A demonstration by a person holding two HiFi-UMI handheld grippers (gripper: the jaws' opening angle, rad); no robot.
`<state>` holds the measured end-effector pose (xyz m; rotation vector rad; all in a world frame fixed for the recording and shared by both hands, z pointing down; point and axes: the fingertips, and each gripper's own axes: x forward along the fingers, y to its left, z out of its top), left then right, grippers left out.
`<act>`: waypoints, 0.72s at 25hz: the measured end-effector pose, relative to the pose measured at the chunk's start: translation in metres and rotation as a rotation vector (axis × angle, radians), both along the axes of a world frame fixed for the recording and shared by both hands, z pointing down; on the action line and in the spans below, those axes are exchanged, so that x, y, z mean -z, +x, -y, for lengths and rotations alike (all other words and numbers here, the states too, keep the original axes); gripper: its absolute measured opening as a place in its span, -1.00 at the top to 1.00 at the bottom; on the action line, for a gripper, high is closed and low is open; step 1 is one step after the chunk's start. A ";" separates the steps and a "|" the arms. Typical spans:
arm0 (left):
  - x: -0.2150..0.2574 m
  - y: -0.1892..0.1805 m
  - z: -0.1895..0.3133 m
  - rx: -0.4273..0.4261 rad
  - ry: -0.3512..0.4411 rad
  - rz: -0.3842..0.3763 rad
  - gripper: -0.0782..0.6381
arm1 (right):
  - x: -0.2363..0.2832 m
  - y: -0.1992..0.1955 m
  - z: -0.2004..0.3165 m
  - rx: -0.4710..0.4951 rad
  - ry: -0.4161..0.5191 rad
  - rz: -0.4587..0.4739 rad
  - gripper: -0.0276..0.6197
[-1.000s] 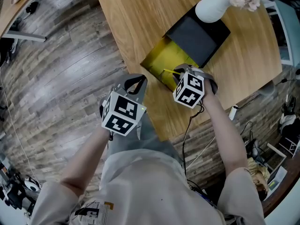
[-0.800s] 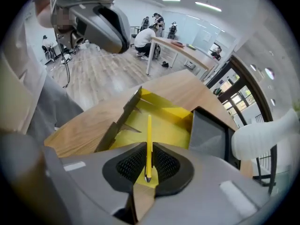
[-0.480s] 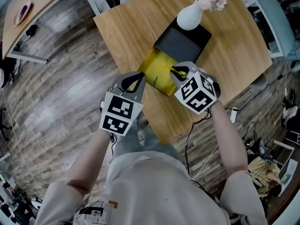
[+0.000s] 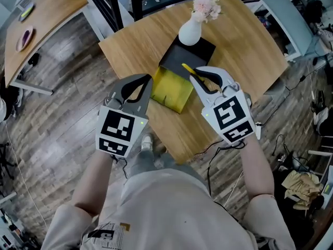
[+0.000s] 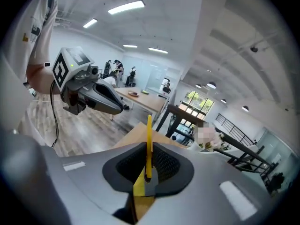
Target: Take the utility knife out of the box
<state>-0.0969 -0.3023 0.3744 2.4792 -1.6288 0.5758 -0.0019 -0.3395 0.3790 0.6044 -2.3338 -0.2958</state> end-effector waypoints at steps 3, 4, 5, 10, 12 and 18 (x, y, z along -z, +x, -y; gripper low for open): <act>0.035 0.001 0.003 -0.005 0.076 0.024 0.78 | 0.038 0.010 -0.007 -0.038 0.006 0.112 0.78; 0.044 0.003 0.003 -0.008 0.096 0.040 0.77 | 0.050 0.013 -0.011 -0.046 -0.004 0.157 0.78; 0.053 0.005 0.003 -0.012 0.117 0.056 0.78 | 0.061 0.017 -0.015 -0.056 -0.011 0.202 0.78; 0.093 0.021 -0.009 -0.048 0.219 0.101 0.78 | 0.112 0.041 -0.037 -0.141 0.031 0.378 0.78; 0.108 0.028 -0.017 -0.056 0.255 0.106 0.78 | 0.130 0.051 -0.046 -0.177 0.067 0.427 0.78; 0.129 0.046 -0.037 -0.085 0.281 0.104 0.78 | 0.169 0.072 -0.080 -0.228 0.203 0.502 0.78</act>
